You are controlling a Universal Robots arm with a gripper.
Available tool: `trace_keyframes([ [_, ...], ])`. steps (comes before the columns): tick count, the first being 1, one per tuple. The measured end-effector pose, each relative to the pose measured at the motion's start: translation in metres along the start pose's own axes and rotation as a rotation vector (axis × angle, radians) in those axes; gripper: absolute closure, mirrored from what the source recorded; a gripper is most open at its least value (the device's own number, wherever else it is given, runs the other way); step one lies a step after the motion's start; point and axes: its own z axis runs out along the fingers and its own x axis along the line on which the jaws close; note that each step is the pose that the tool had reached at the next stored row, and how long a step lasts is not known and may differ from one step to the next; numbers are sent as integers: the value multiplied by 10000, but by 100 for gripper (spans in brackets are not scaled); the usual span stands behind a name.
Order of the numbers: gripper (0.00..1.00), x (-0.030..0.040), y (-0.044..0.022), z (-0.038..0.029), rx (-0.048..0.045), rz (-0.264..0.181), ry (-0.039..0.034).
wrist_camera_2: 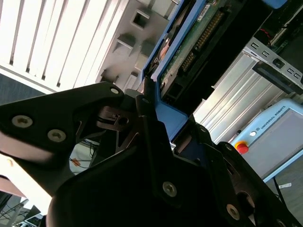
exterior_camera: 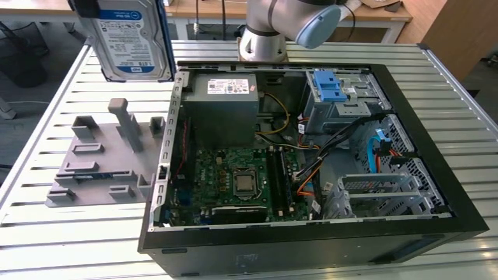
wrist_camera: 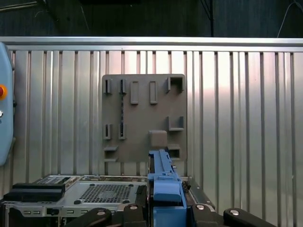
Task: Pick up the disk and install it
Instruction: 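Pick up the disk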
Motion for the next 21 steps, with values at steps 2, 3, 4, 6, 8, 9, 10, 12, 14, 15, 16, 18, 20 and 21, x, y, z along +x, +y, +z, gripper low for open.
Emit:
trace_keyframes([
  [2, 63, 4, -6, 0, 0, 0, 0],
  [3, 63, 4, -6, 0, 0, 1, 0],
  [4, 63, 4, -6, 0, 0, 2, 0],
  [6, 63, 5, -7, 0, 0, 0, 0],
  [8, 63, 5, -8, 0, 0, 0, 0],
  [9, 63, 5, -8, 0, 0, 1, 0],
  [10, 63, 6, -9, 0, 0, 0, -1],
  [12, 63, 10, -18, 0, 0, -1, -1],
  [14, 63, 16, -37, -1, 0, 0, 0],
  [15, 63, 21, -51, -1, 0, 0, 0],
  [16, 63, 26, -67, -2, -1, 0, 0],
  [18, 63, 36, -102, -3, -2, 0, 0],
  [20, 63, 45, -143, -3, -4, 0, 0],
  [21, 63, 49, -162, -4, -6, 1, -1],
])
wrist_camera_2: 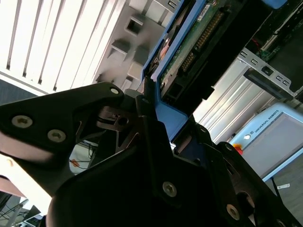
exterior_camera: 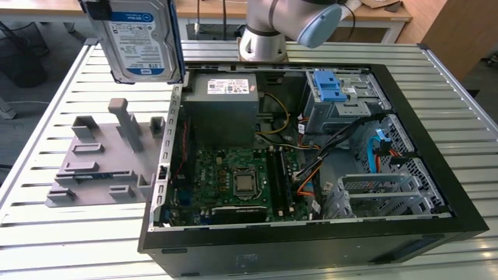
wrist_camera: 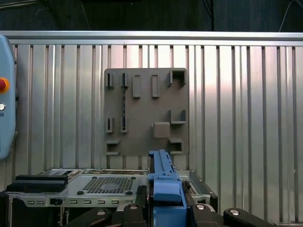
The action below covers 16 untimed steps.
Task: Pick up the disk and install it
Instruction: 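Pick up the disk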
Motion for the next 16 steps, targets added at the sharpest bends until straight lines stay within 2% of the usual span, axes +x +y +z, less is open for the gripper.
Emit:
trace_keyframes([
  [9, 63, 62, -217, -5, -9, 0, 0],
  [16, 63, 151, -328, -9, -10, 0, 0],
])
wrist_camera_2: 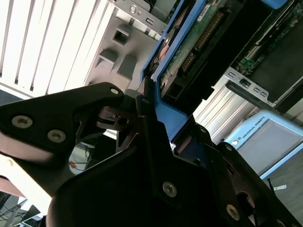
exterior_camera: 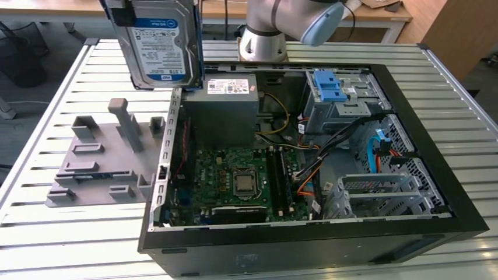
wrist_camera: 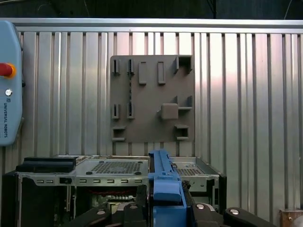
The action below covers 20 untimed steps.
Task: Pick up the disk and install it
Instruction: 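Pick up the disk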
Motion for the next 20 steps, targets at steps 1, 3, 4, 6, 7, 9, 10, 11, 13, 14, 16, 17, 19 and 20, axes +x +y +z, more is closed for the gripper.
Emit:
trace_keyframes([
  [1, 63, 13, -15, 0, 0, -1, 0],
  [3, 63, 38, -45, -2, 0, -1, 0],
  [4, 63, 50, -60, -2, -1, 0, 0],
  [6, 63, 74, -95, -3, 0, 0, -1],
  [7, 63, 85, -115, -4, -1, 0, 0],
  [9, 63, 106, -157, -5, -1, -1, 0],
  [10, 63, 116, -180, -6, -1, 0, 0],
  [11, 63, 125, -206, -6, -2, 0, -1],
  [13, 63, 143, -262, -8, -3, 0, 0],
  [14, 63, 151, -289, -9, -4, -1, 0],
  [16, 63, 167, -347, -10, -6, 0, 0],
  [17, 63, 175, -376, -11, -6, 0, 0],
  [19, 63, 190, -438, -12, -7, -1, 0],
  [20, 63, 197, -468, -14, -8, -1, 1],
])
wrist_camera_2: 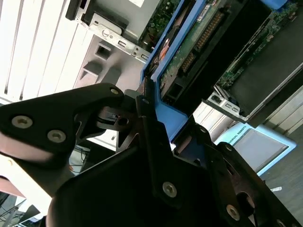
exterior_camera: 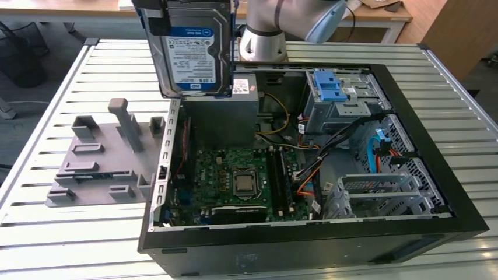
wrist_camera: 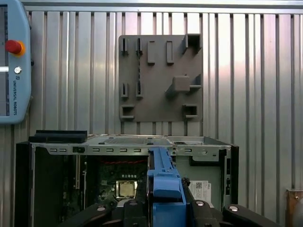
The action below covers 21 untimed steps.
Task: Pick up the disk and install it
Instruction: 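Pick up the disk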
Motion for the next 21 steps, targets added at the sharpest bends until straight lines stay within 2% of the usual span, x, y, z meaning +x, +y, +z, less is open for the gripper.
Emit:
trace_keyframes([
  [13, 63, 96, -358, -9, -1, 2, -1],
  [18, 63, 156, -436, -10, -2, 1, -8],
  [21, 63, 183, -473, -8, -1, 2, -44],
])
